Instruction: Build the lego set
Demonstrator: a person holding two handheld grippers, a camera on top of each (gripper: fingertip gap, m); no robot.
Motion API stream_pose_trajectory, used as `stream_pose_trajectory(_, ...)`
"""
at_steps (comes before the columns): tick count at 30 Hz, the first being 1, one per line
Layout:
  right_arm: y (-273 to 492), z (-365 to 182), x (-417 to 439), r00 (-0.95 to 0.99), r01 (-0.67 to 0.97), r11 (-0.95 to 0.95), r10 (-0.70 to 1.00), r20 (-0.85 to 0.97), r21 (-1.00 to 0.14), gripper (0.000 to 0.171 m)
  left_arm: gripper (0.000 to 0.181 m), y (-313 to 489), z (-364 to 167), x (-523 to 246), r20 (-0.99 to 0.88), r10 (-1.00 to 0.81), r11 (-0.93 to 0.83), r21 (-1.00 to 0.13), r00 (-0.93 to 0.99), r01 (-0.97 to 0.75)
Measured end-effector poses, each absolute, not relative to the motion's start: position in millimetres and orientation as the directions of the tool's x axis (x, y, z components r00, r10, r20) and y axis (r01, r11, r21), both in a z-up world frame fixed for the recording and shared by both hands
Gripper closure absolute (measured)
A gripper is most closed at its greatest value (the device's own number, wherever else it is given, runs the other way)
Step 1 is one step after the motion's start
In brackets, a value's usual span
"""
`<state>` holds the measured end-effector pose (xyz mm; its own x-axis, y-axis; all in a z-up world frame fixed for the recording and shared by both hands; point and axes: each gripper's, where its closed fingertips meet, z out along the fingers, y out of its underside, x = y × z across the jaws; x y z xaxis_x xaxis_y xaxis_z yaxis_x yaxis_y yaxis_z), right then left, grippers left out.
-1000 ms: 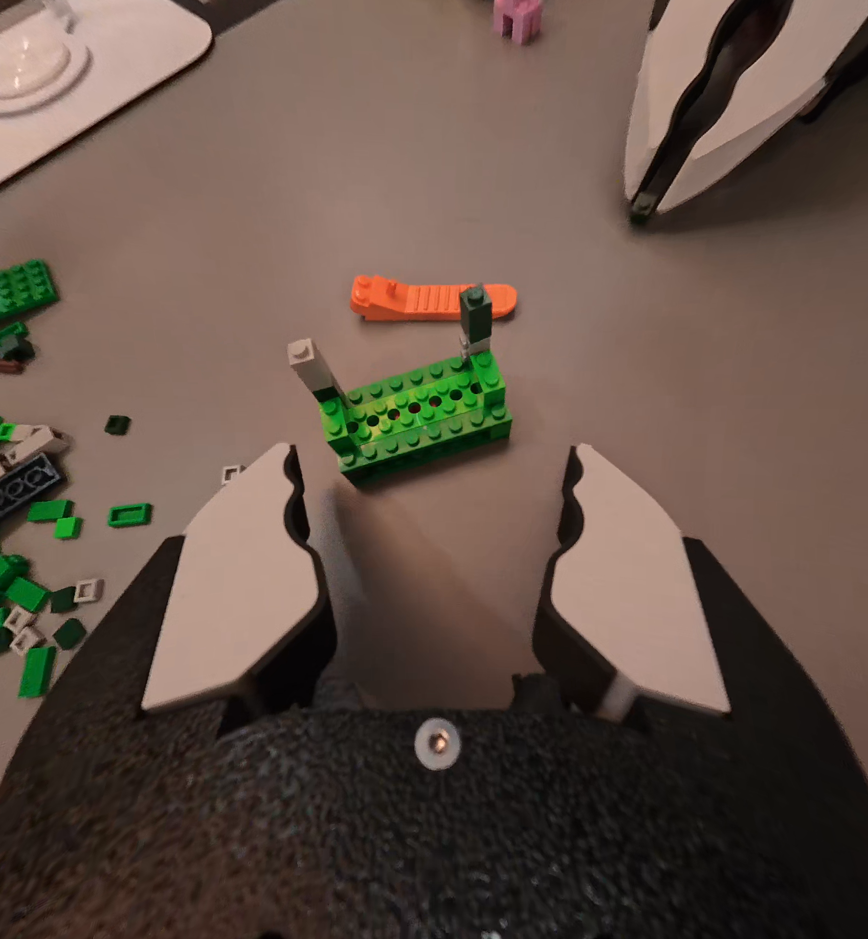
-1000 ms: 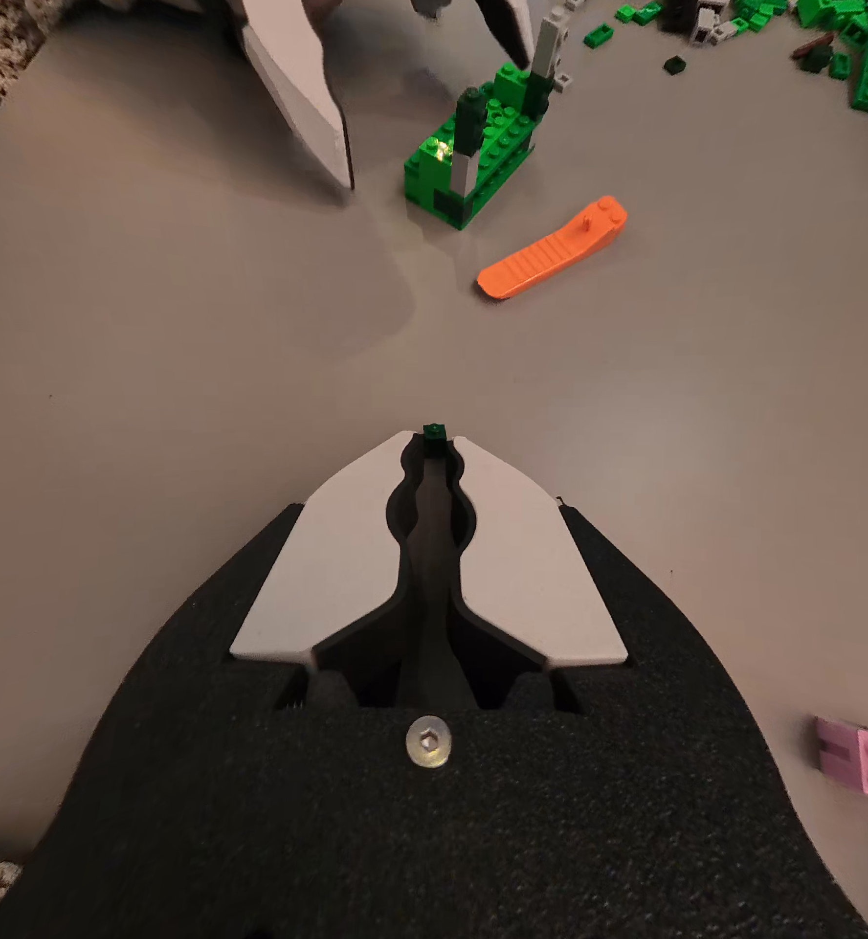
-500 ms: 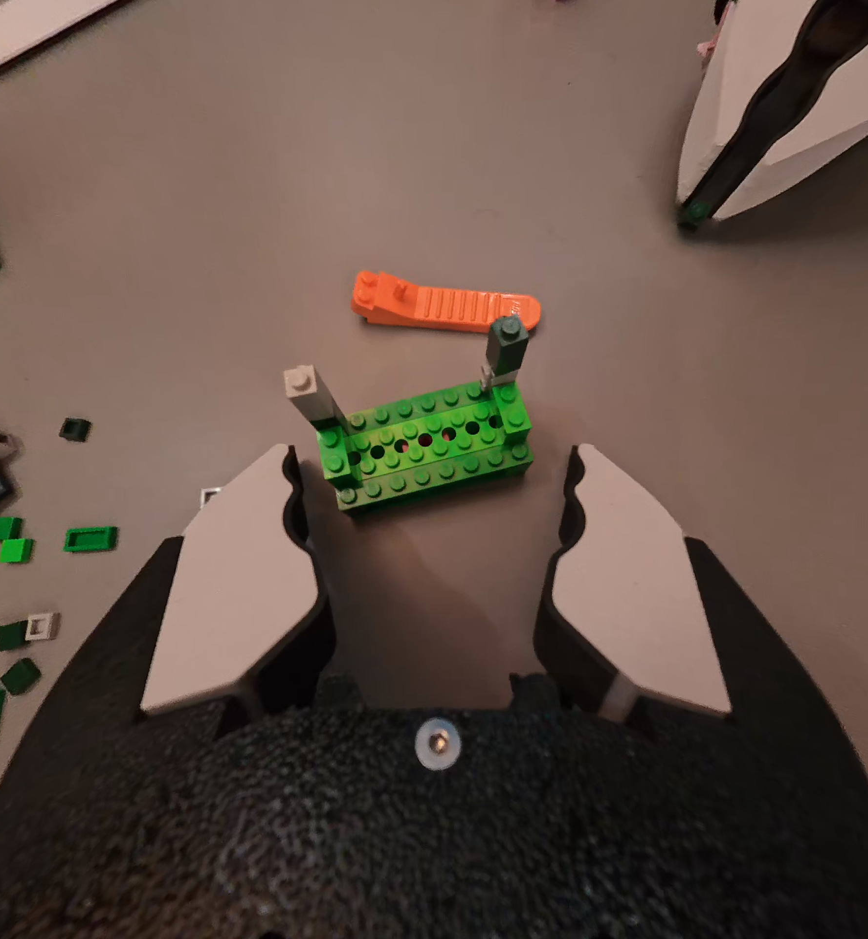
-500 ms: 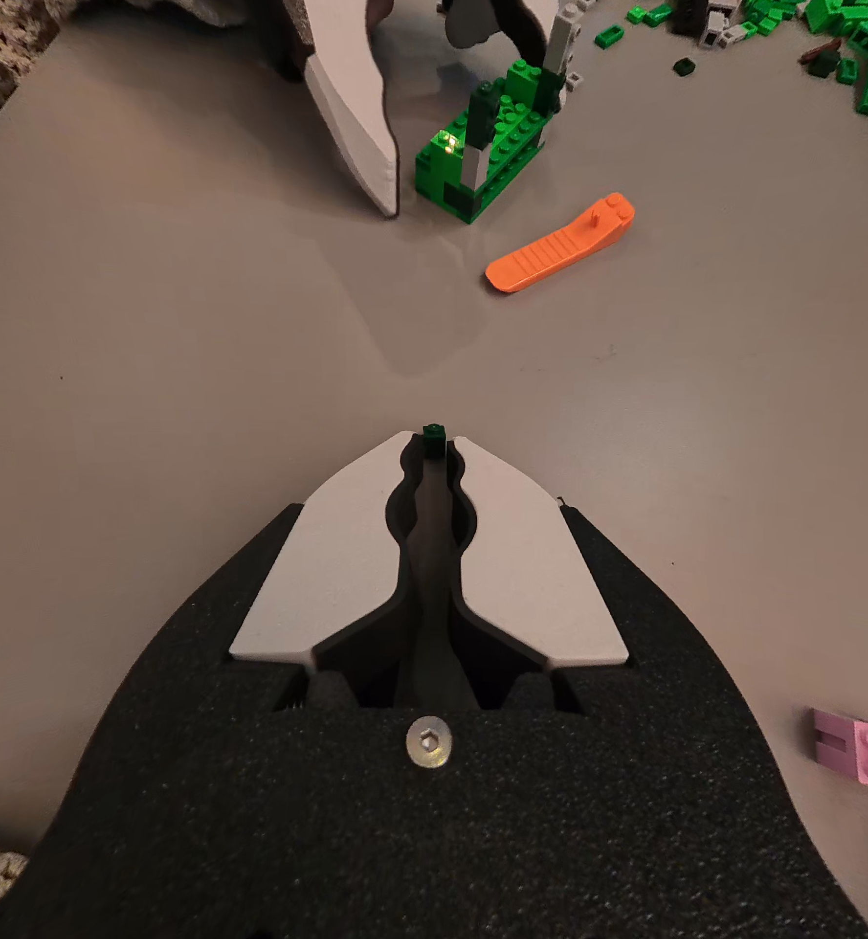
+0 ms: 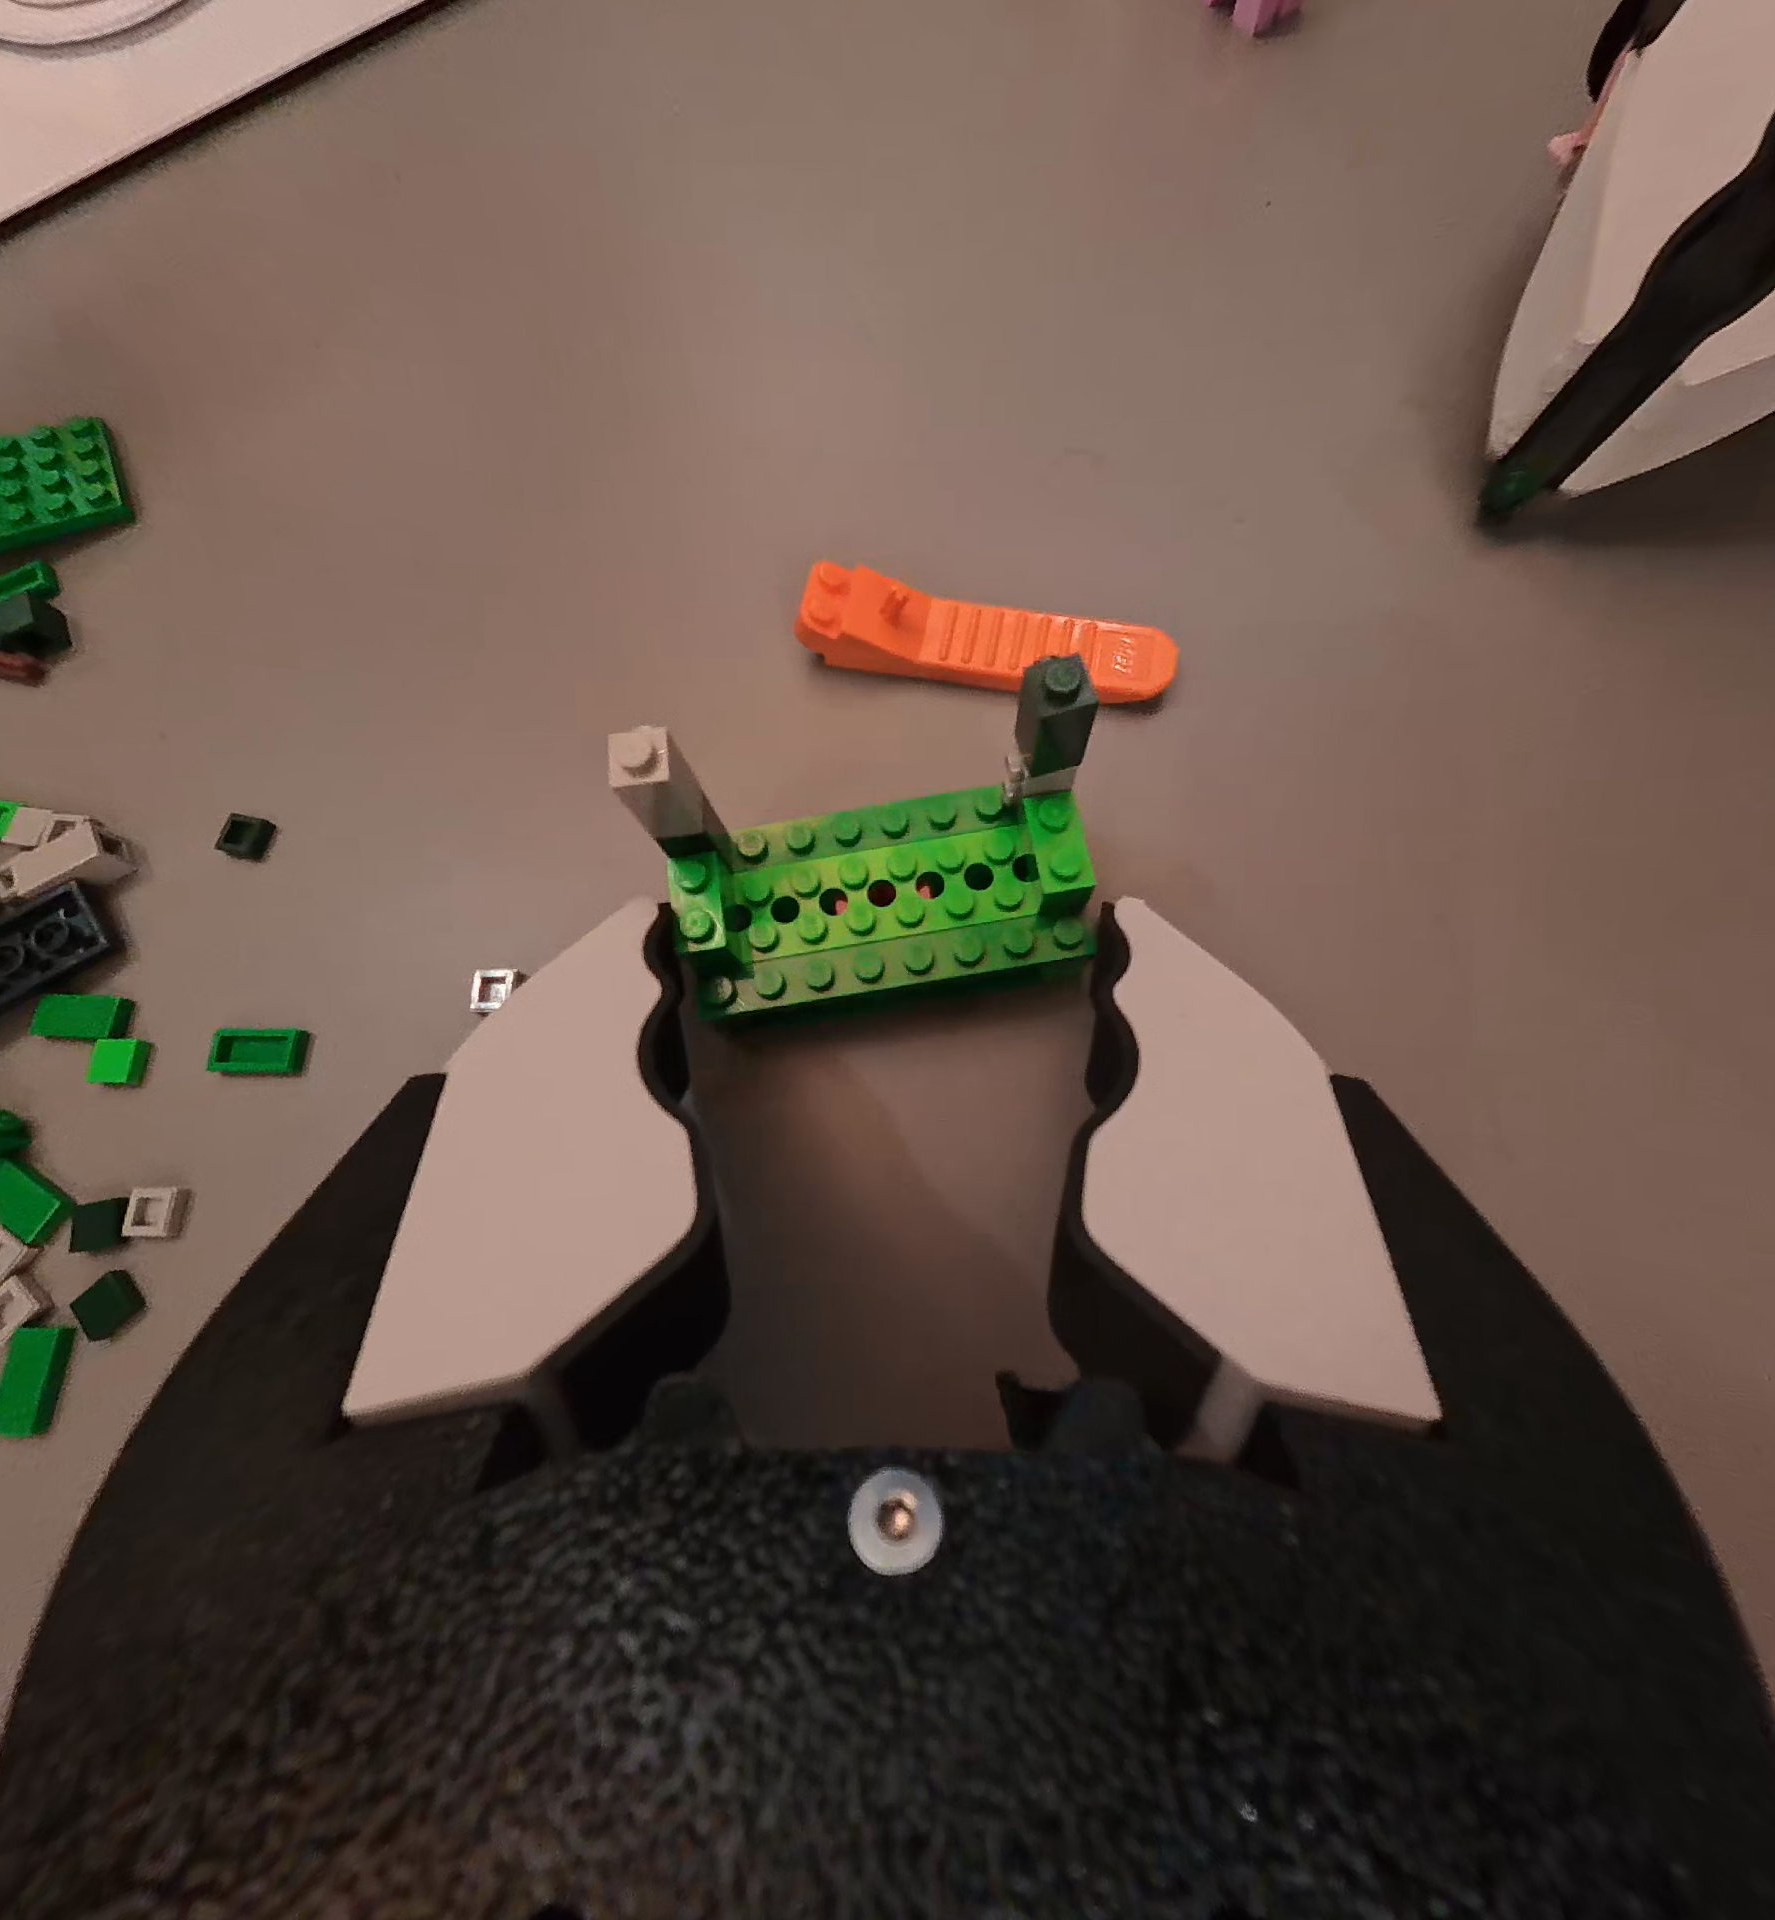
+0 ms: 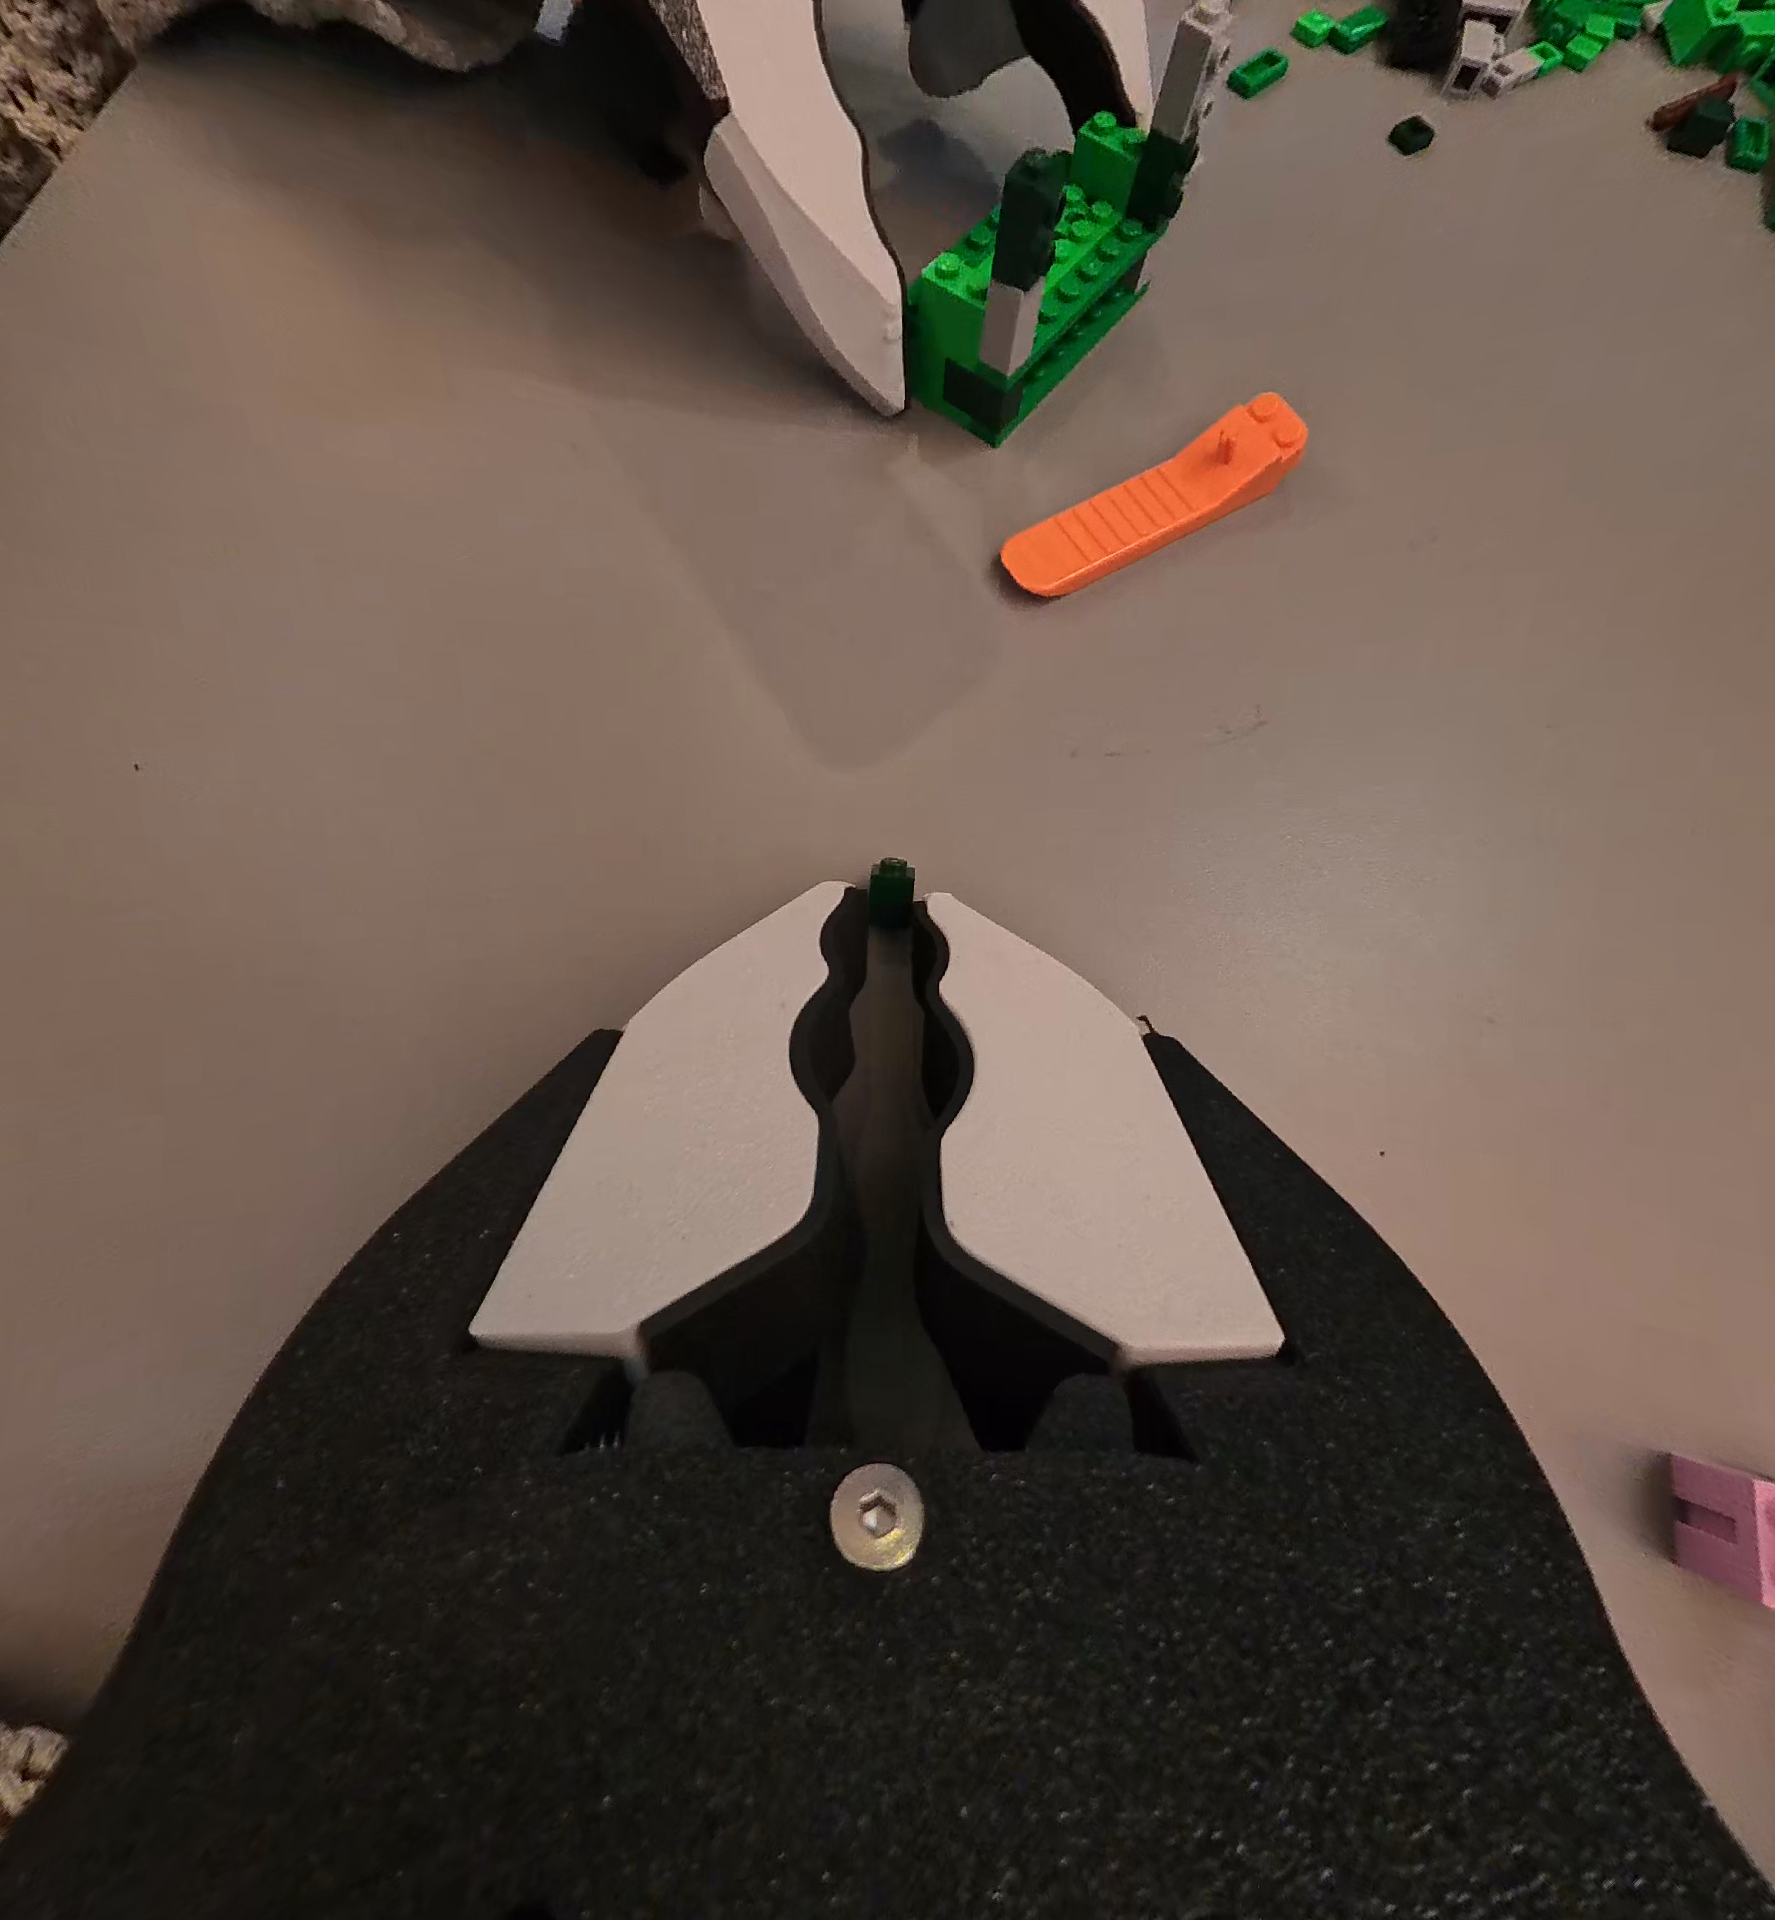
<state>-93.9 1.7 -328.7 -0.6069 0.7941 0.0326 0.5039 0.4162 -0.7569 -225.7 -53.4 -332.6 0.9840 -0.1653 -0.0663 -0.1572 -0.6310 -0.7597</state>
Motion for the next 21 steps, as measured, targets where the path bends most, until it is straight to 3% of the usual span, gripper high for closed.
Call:
stream_pose_trajectory(9,1.3,-328.4,-93.5,-0.61,0.499,0.421,0.791,0.038,-0.757,0.163,0.106,-53.0,-332.8,-226.1,-0.066,-0.174,-0.63,-0.76,0.982,-0.163)
stream_pose_trajectory(15,3.3,-326.4,-92.6,-0.619,0.458,0.464,0.779,0.103,-0.758,0.148,0.106,-53.1,-332.8,-226.1,-0.065,-0.175,-0.63,-0.76,0.982,-0.163)
stream_pose_trajectory(21,7.3,-325.2,-86.0,-0.612,0.505,0.454,0.788,0.066,-0.734,0.146,0.106,-53.0,-332.8,-226.1,-0.065,-0.176,-0.63,-0.76,0.982,-0.163)
